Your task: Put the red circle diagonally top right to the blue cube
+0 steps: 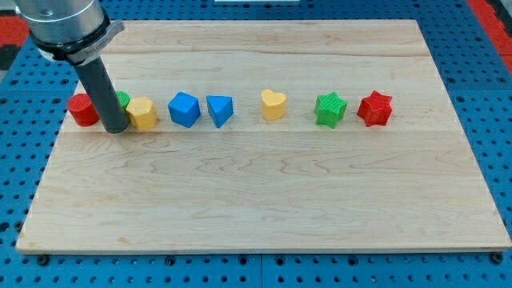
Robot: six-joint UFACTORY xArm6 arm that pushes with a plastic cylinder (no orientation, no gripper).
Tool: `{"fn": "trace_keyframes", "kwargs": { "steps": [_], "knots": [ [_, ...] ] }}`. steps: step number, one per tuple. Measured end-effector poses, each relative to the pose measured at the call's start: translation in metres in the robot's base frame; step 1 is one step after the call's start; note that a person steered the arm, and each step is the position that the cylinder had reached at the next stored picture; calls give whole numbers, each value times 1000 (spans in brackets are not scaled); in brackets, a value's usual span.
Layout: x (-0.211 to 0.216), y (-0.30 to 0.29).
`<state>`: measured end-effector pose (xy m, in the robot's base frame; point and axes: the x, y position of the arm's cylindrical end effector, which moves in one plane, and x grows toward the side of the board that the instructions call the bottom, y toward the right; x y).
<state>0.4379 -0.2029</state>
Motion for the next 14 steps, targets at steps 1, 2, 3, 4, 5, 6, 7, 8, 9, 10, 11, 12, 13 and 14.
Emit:
{"fn": "trace_keyframes", "kwargs": {
  "steps": [1,2,3,4,5,6,7,8,9,10,11,12,13,14],
  "knots": [
    [0,0],
    [0,4],
    [31,13],
    [73,-20],
    [65,-90],
    [65,-101],
    [65,-101],
    [60,-102],
    [60,-102],
    [59,-102],
    [38,-102],
    [-10,-100],
    [-46,-34],
    [-99,11]
  ]
}}
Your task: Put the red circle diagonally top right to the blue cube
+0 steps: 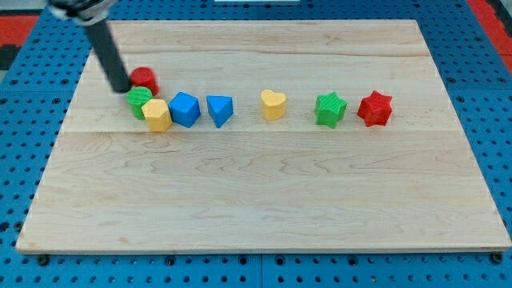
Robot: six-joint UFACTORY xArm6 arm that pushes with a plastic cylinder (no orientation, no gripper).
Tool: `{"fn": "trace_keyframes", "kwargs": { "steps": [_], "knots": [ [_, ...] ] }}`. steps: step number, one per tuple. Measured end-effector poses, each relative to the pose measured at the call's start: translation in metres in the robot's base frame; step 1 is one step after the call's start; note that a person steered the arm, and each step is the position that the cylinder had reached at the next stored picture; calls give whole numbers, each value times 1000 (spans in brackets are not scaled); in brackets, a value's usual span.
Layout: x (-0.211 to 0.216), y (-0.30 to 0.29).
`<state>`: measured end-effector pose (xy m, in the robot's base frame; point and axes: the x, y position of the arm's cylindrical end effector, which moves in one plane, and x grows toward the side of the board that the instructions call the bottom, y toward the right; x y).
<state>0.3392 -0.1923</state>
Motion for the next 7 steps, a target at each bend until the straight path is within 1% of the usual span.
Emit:
{"fn": "trace_keyframes", "kwargs": {
  "steps": [1,2,3,4,5,6,7],
  "knots": [
    [-33,68],
    [-39,125],
    [-54,136],
    [-93,249],
    [-81,369],
    [-41,490],
    [52,492]
  ]
}}
